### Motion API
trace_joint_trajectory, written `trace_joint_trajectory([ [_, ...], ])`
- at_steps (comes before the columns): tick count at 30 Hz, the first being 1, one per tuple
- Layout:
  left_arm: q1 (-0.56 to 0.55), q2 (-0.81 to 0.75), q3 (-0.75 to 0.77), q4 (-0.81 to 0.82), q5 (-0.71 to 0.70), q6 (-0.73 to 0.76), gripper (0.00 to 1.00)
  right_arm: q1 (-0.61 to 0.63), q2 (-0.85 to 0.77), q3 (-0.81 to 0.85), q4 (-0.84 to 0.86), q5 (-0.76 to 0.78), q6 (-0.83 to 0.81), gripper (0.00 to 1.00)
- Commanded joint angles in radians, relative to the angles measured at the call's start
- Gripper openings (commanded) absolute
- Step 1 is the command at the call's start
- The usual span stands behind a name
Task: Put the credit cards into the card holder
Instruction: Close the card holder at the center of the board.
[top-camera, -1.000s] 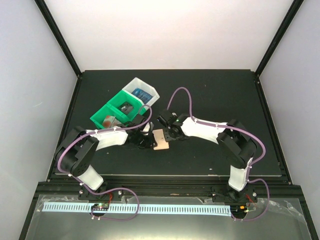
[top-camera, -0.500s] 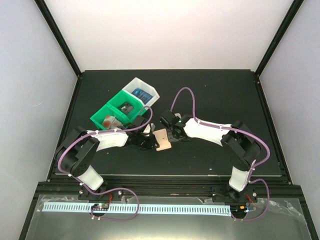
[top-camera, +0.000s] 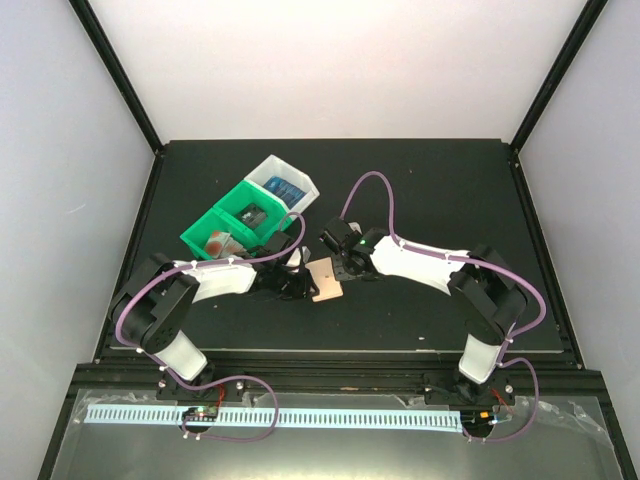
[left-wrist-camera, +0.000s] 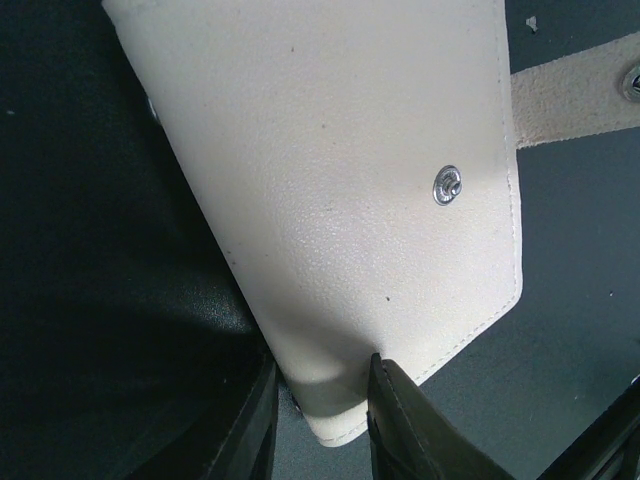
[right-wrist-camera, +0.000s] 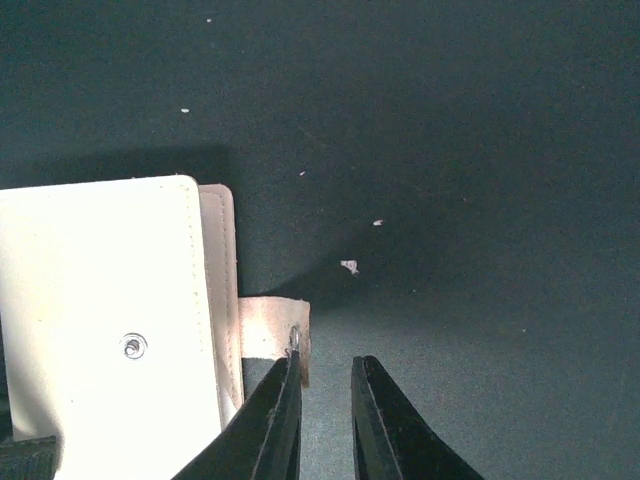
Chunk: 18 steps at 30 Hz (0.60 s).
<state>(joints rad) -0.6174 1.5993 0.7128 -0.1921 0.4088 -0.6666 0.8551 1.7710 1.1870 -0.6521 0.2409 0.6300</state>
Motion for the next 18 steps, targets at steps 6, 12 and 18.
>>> trace_joint_trajectory([
  [6,-0.007,0.027,0.002,-0.005,-0.002,0.001,0.27,-0.001,0.024,0.014,0.032,0.006,-0.018,0.16],
  [12,-0.006,0.028,0.005,-0.007,-0.003,0.001,0.28,0.0,0.03,0.02,0.052,0.016,-0.043,0.08],
  [18,-0.006,0.022,-0.003,0.001,-0.02,-0.017,0.29,-0.001,-0.01,-0.027,0.145,-0.063,-0.097,0.01],
])
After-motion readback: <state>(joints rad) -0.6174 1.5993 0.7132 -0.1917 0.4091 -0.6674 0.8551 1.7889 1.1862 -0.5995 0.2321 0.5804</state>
